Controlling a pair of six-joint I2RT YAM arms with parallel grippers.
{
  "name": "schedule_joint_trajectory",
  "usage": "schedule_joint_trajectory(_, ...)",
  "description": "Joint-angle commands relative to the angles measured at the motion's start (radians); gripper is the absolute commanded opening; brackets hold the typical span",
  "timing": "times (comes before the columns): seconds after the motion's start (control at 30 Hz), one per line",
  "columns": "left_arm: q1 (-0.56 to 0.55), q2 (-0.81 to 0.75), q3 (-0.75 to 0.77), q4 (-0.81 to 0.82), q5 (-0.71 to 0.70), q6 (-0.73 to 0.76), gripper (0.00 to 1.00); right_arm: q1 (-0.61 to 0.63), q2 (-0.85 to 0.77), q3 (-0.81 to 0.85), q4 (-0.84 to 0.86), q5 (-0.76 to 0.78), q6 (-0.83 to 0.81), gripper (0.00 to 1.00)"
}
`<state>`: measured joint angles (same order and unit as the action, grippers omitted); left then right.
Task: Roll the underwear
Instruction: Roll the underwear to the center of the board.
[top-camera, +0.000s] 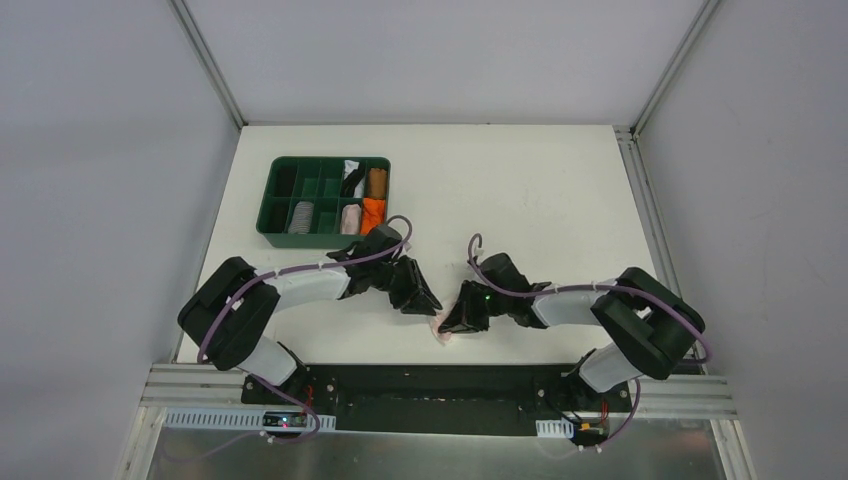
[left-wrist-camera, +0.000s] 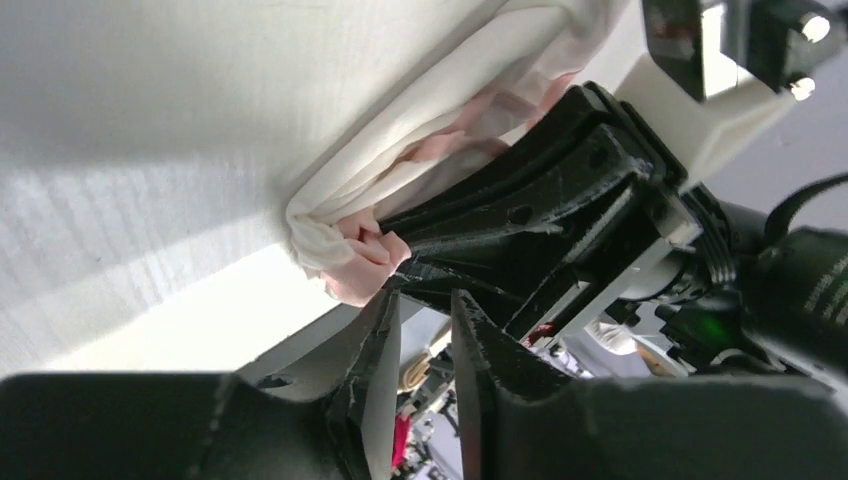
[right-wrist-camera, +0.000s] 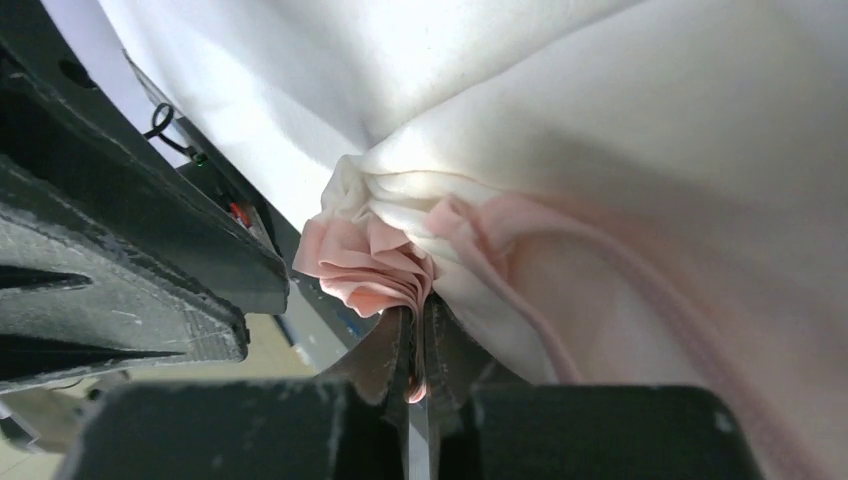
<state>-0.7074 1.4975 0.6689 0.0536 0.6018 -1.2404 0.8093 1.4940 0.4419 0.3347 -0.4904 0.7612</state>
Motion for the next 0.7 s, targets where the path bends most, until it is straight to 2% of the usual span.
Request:
schedule_joint_trajectory(0.0, -0.006, -0.007, -0.015, 0.110, 0.074, 0.013, 0.19, -0.053, 0.057, -0.019, 0.053, -0.133, 0.065, 0.00)
schedule_joint_trajectory(0.1, -0.006, 0.038, -0.005, 0.144, 0.124, 0.012, 0.13, -0.077, 0.095, -0.024, 0.085, -0.167, 0.088, 0.00)
schedule_joint_trajectory(0.17, -0.006, 0.056, -0.001, 0.152, 0.130, 0.010, 0.13, -0.085, 0.117, -0.022, 0.101, -0.181, 0.096, 0.00)
schedule_joint_trajectory(0.33, -0.007, 0.083, 0.014, 0.149, 0.137, 0.020, 0.04, -0.089, 0.132, -0.018, 0.110, -0.197, 0.104, 0.00)
schedule_joint_trajectory(0.47, -0.006, 0.120, 0.033, 0.097, 0.103, 0.048, 0.05, -0.092, 0.125, -0.012, 0.110, -0.207, 0.110, 0.00)
schedule_joint_trajectory(0.57, -0.006, 0.163, 0.047, 0.070, 0.073, 0.066, 0.00, -0.094, 0.113, -0.004, 0.066, -0.191, 0.112, 0.00)
schedule_joint_trajectory(0.67, -0.006, 0.204, 0.078, 0.004, 0.032, 0.088, 0.00, -0.094, 0.068, 0.002, 0.022, -0.167, 0.116, 0.02)
